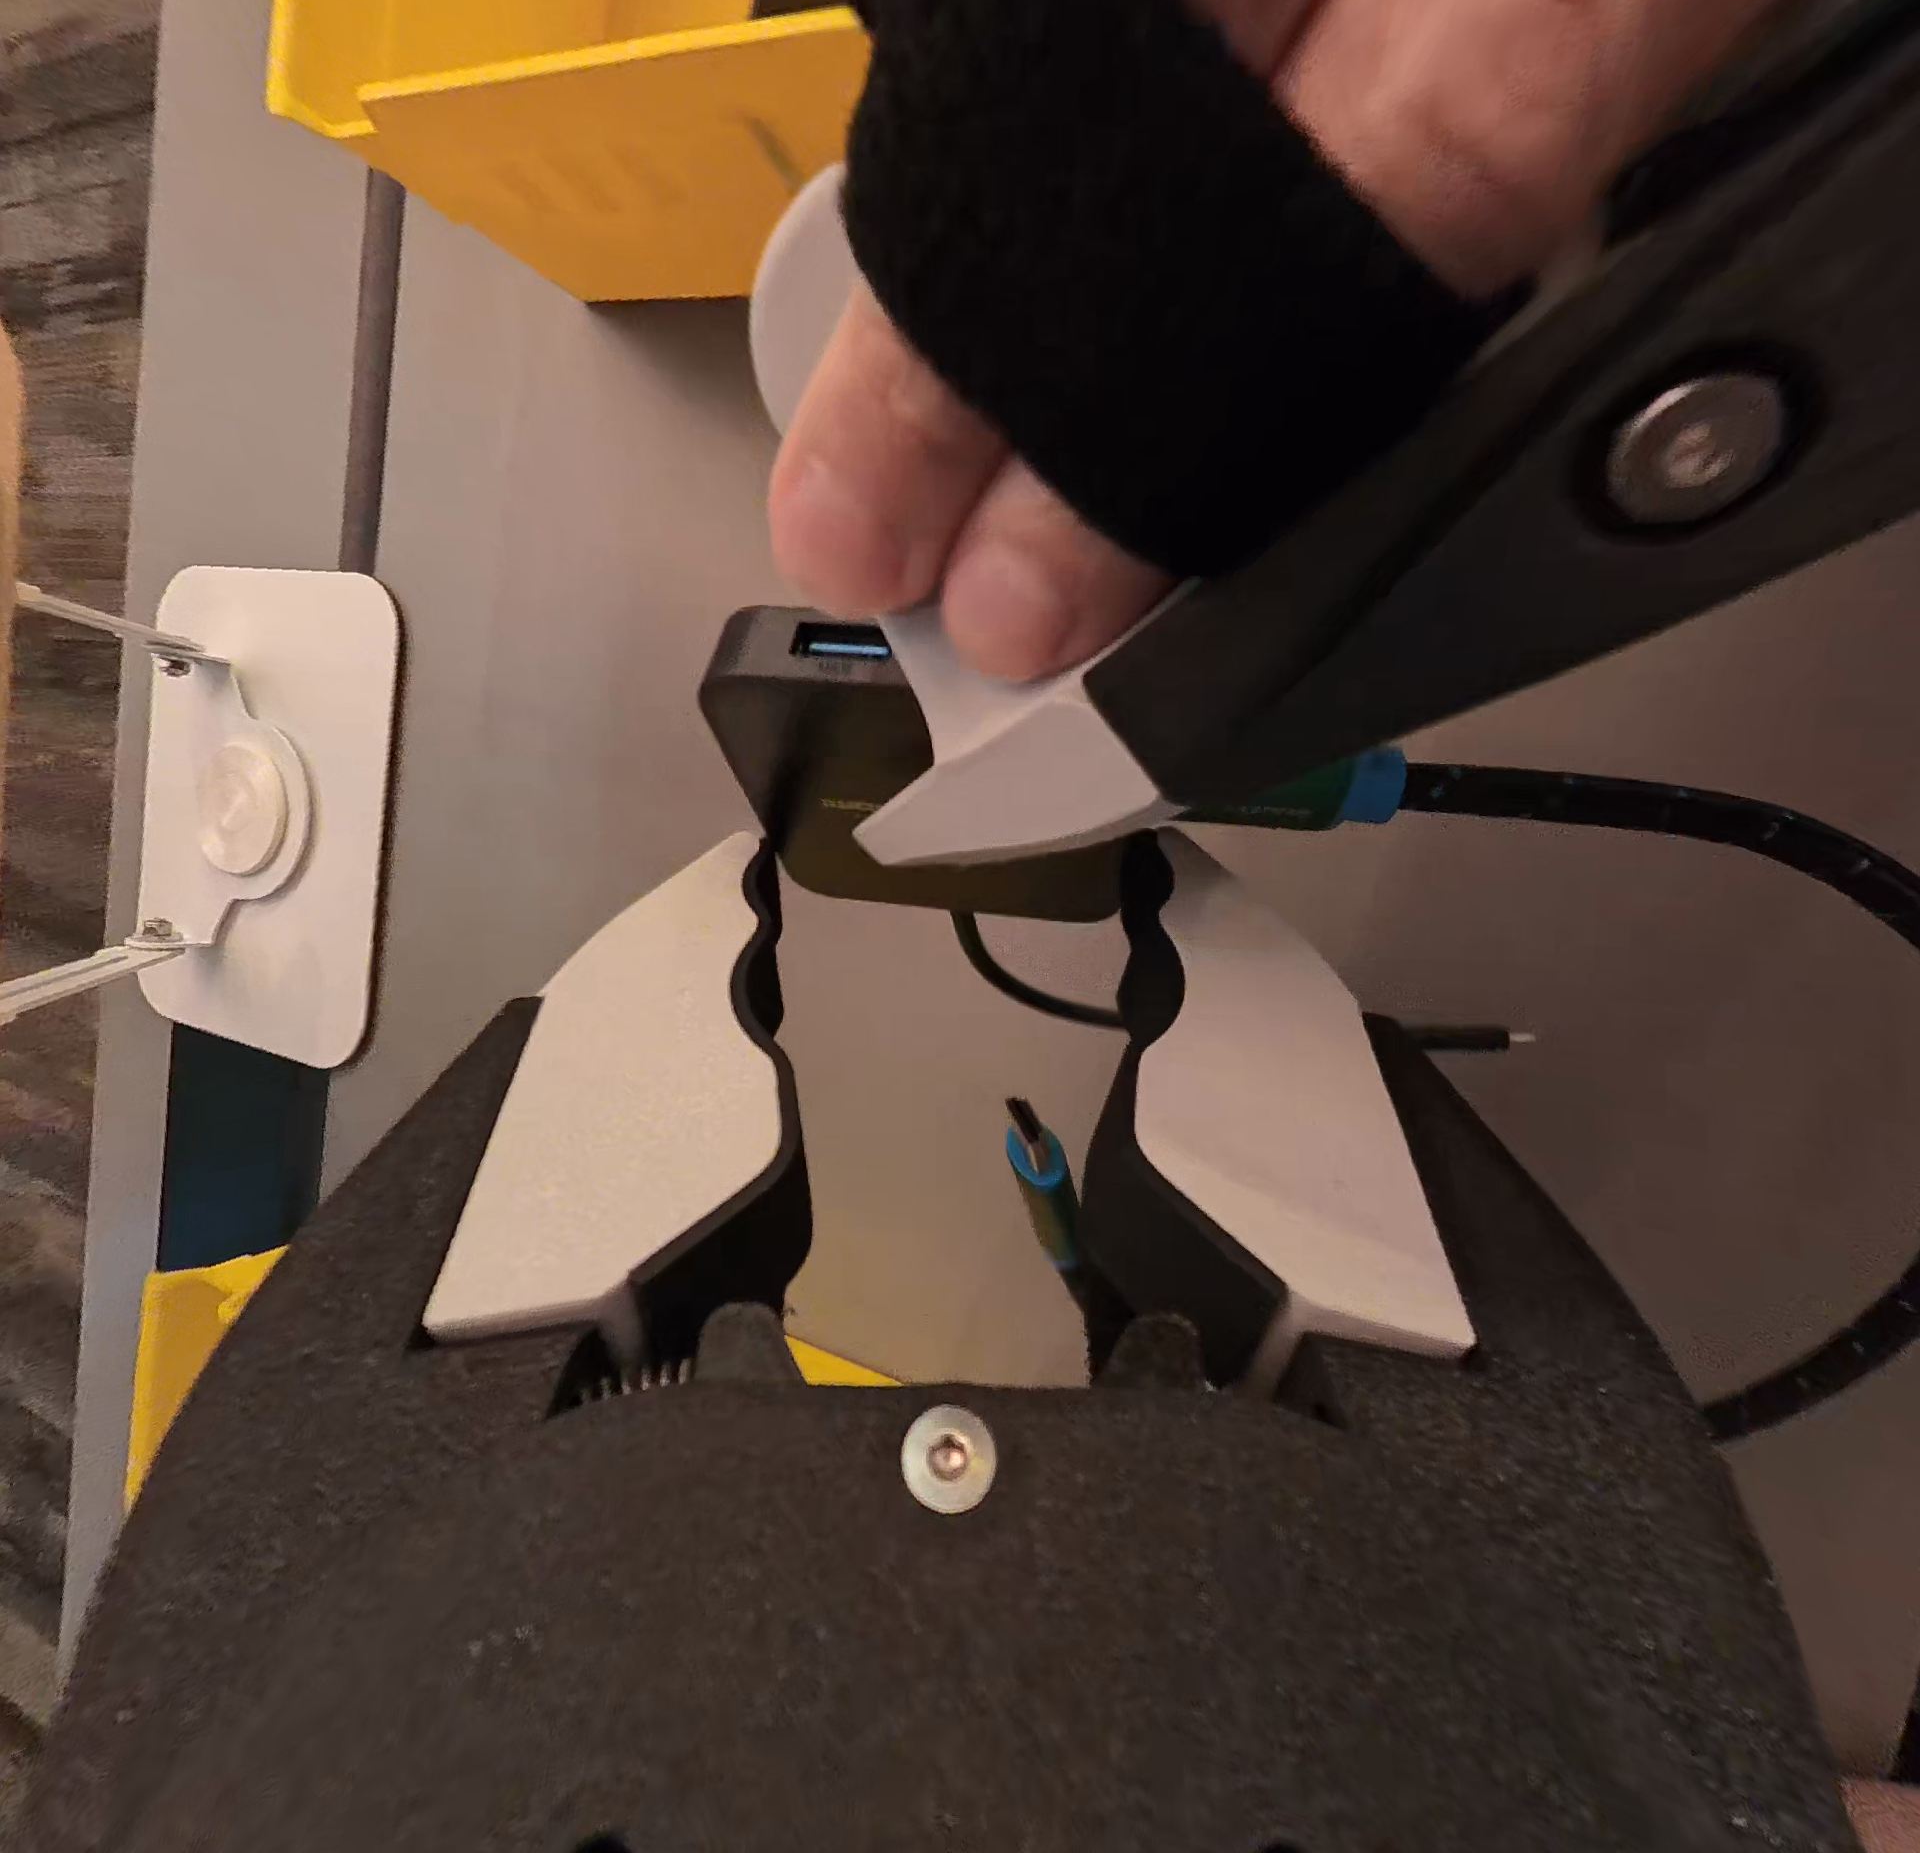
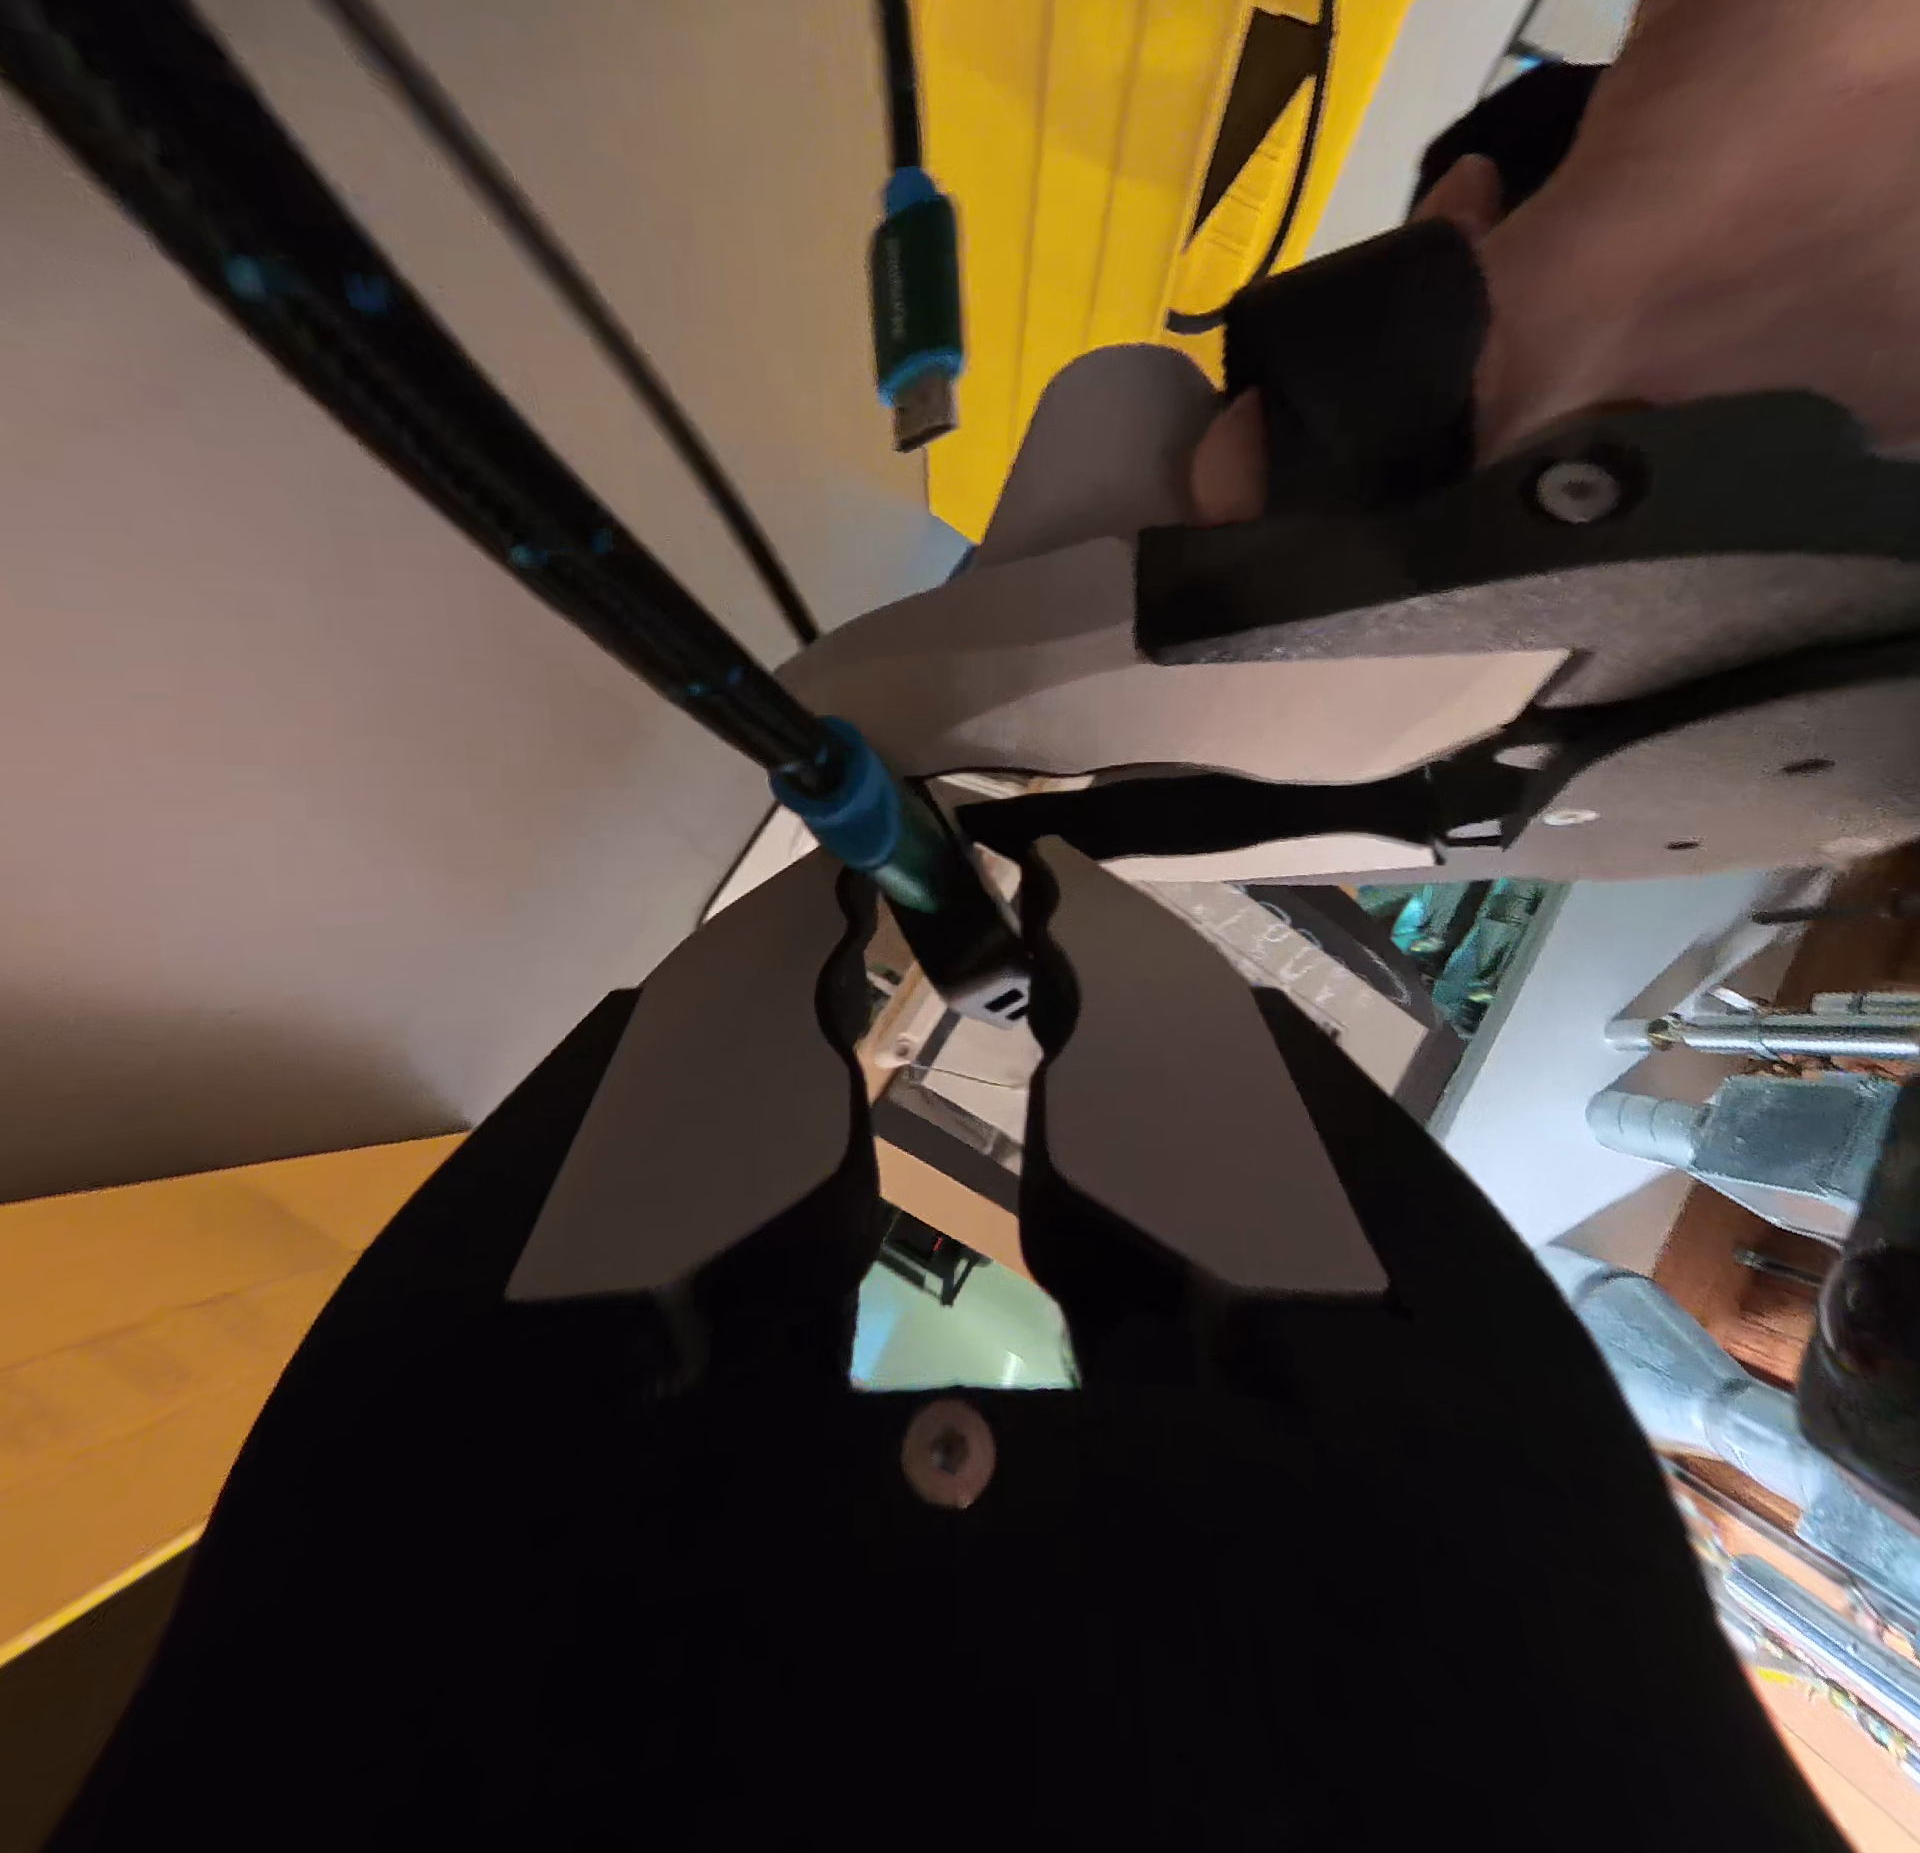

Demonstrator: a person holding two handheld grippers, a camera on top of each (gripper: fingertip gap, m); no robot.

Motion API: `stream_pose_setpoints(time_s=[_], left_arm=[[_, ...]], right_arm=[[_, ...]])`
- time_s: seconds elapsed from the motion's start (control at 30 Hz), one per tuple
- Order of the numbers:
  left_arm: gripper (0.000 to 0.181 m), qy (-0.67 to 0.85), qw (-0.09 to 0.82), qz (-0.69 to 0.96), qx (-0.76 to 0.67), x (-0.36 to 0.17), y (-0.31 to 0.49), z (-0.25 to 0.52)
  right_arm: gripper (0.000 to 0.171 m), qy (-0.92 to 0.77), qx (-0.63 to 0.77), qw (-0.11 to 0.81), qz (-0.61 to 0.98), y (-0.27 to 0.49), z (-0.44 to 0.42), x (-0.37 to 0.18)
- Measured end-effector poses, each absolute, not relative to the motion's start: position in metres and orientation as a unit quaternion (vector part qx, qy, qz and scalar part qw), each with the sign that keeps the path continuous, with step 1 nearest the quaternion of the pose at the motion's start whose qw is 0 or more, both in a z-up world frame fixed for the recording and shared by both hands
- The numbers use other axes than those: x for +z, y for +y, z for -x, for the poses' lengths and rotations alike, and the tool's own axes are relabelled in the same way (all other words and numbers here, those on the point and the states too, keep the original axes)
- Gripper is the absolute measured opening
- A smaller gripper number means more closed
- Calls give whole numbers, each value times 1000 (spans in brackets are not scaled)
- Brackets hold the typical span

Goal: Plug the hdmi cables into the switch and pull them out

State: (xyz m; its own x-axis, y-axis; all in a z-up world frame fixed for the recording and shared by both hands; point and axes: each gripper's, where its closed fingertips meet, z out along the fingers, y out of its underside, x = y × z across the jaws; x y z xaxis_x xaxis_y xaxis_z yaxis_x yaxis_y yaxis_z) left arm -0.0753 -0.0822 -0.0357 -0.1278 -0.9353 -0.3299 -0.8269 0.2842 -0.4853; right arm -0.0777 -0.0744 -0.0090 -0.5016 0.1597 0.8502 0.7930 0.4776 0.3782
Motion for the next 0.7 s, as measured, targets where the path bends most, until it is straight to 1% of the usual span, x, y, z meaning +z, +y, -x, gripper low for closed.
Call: stream_pose_setpoints(time_s=[0.1,0.17,0.2,0.23,0.27,0.37,0.43,0.53,0.63,0.7], left_arm=[[63,749,284,591,-100,-36,-85,78],[60,743,286,593,-117,-32,-84,79],[33,744,281,589,-144,-28,-89,80],[23,736,292,587,-165,-20,-89,79],[25,718,323,592,-173,-9,-82,78],[59,665,410,596,-187,27,-63,83],[62,612,470,607,-190,55,-49,94],[67,517,557,608,-228,106,-38,117],[62,426,643,570,-283,155,-43,142],[56,412,668,550,-284,169,-49,152]], right_arm=[[21,-776,-386,374,329,-76,76,-16],[19,-776,-382,389,317,-73,77,-14],[15,-774,-385,384,324,-70,72,-14],[15,-768,-384,378,345,-66,65,-14],[15,-765,-372,378,366,-62,59,-15],[15,-746,-363,379,411,-47,35,-15],[15,-712,-362,381,465,-31,6,-10],[16,-630,-360,405,556,-14,-55,14],[15,-539,-347,408,650,-13,-122,30],[15,-487,-316,395,712,-23,-160,29]])
